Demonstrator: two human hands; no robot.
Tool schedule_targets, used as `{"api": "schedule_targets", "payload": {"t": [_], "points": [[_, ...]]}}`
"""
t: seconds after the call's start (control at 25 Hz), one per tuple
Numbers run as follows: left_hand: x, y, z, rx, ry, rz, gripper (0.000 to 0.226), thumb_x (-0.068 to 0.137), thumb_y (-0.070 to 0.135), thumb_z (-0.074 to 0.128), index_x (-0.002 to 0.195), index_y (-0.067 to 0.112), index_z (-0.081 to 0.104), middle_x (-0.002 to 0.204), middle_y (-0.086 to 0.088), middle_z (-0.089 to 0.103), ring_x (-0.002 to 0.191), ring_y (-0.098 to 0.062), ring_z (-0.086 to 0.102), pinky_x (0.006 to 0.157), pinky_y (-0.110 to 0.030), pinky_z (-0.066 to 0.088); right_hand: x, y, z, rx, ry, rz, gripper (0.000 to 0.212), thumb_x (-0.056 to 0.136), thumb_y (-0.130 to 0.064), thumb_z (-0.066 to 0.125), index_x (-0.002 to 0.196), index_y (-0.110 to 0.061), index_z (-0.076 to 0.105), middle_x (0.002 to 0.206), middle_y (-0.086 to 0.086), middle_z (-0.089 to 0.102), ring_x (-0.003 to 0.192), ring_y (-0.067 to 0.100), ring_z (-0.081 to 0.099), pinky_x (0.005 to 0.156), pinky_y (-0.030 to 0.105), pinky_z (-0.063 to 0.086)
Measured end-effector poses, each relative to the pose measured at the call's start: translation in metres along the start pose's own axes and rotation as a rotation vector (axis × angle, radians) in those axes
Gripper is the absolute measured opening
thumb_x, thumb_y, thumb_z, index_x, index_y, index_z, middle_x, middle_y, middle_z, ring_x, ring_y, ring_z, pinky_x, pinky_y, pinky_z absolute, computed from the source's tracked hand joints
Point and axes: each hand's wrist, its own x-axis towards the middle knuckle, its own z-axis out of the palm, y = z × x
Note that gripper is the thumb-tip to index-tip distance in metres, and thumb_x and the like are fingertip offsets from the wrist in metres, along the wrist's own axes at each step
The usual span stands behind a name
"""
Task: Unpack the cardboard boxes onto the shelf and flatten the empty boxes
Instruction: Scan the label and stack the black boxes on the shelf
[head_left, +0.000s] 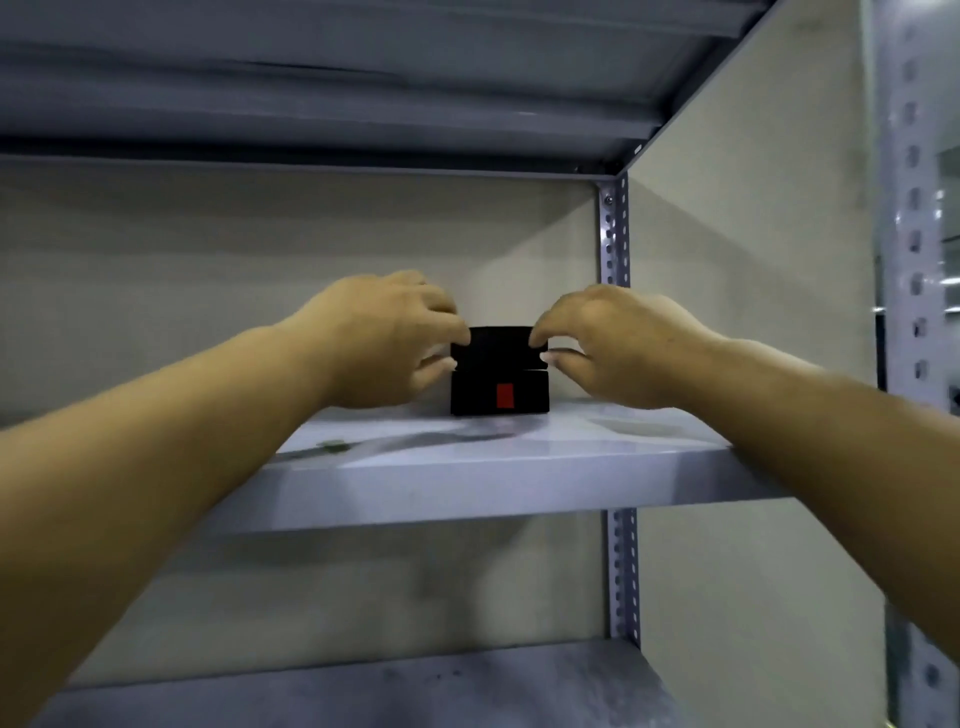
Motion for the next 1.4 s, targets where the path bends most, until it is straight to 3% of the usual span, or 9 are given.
{"api": "schedule_targets", "payload": {"t": [0.08,0.2,0.32,0.48,0.6,0.76,1.08,1.2,1.4], "points": [[-0.013,0.009,-0.008,-0.132,0.210,-0.072,0.040,0.093,0.043,0.038,0.116,0.024,0.065,0.116,0.000,0.062,0.105,-0.025,0.055,0.076,-0.043,0.052,-0.011,-0.013,-0.006,0.123,0.095,0.037,0.025,0.095,-0.036,0.049,0.115,-0.030,0.063,0.115,-0.007,0.063,0.105,0.018,0.056,0.086,0.042,0.051],[-0.038,0.030,-0.022,-0.215,0.379,-0.169,0.034,0.092,0.042,0.048,0.105,0.019,0.068,0.104,-0.002,0.065,0.094,-0.024,0.058,0.067,-0.034,0.048,-0.030,-0.036,-0.015,0.295,0.307,0.025,0.021,0.093,-0.037,0.053,0.101,-0.023,0.068,0.097,-0.006,0.067,0.087,0.016,0.059,0.078,0.039,0.052],[-0.068,0.049,-0.036,-0.232,0.435,-0.248,0.038,0.091,0.045,0.042,0.101,0.018,0.067,0.097,-0.001,0.063,0.087,-0.021,0.057,0.064,-0.033,0.048,-0.050,-0.060,-0.026,0.496,0.473,-0.008,0.018,0.092,-0.033,0.058,0.093,-0.018,0.069,0.087,-0.005,0.067,0.079,0.015,0.060,0.074,0.038,0.053],[-0.118,0.067,-0.051,-0.355,0.461,-0.399,0.038,0.089,0.043,0.042,0.095,0.015,0.068,0.089,0.000,0.060,0.078,-0.020,0.055,0.060,-0.041,0.051,-0.075,-0.096,-0.033,0.690,0.556,-0.026,0.017,0.090,-0.030,0.061,0.086,-0.016,0.070,0.078,-0.006,0.066,0.072,0.010,0.059,0.068,0.028,0.050],[-0.163,0.086,-0.060,-0.325,0.431,-0.437,0.035,0.091,0.039,0.047,0.093,0.012,0.068,0.087,-0.003,0.062,0.075,-0.023,0.057,0.058,-0.041,0.051,-0.090,-0.130,-0.026,0.810,0.497,-0.074,0.016,0.090,-0.029,0.061,0.084,-0.017,0.069,0.076,-0.009,0.064,0.069,0.008,0.058,0.065,0.025,0.050],[-0.225,0.101,-0.059,-0.304,0.296,-0.520,0.034,0.091,0.038,0.047,0.092,0.013,0.069,0.086,-0.003,0.062,0.074,-0.024,0.058,0.059,-0.040,0.051,-0.101,-0.184,-0.006,0.909,0.396,-0.139,0.018,0.089,-0.033,0.060,0.083,-0.018,0.068,0.076,-0.009,0.065,0.069,0.010,0.058,0.065,0.034,0.051],[-0.367,0.106,-0.056,-0.218,-0.051,-0.759,0.032,0.086,0.042,0.049,0.092,0.019,0.070,0.082,0.005,0.064,0.068,-0.019,0.062,0.046,-0.025,0.044,-0.111,-0.321,0.015,1.038,-0.074,-0.246,0.021,0.093,-0.047,0.055,0.092,-0.029,0.066,0.083,-0.015,0.064,0.077,0.007,0.058,0.072,0.037,0.054],[-0.430,0.100,-0.064,-0.215,-0.119,-0.901,0.017,0.087,0.036,0.061,0.094,0.023,0.069,0.084,0.010,0.063,0.075,-0.016,0.062,0.049,-0.021,0.037,-0.115,-0.384,0.018,1.092,-0.235,-0.281,0.021,0.092,-0.048,0.056,0.095,-0.030,0.066,0.086,-0.015,0.064,0.079,0.005,0.058,0.075,0.035,0.055],[-0.531,0.090,-0.085,-0.173,-0.387,-1.078,0.023,0.092,0.045,0.051,0.104,0.030,0.062,0.095,0.010,0.060,0.089,-0.015,0.058,0.065,-0.030,0.048,-0.124,-0.490,0.018,1.183,-0.371,-0.341,0.019,0.090,-0.046,0.060,0.093,-0.029,0.067,0.087,-0.011,0.067,0.079,0.011,0.060,0.074,0.039,0.054]]}}
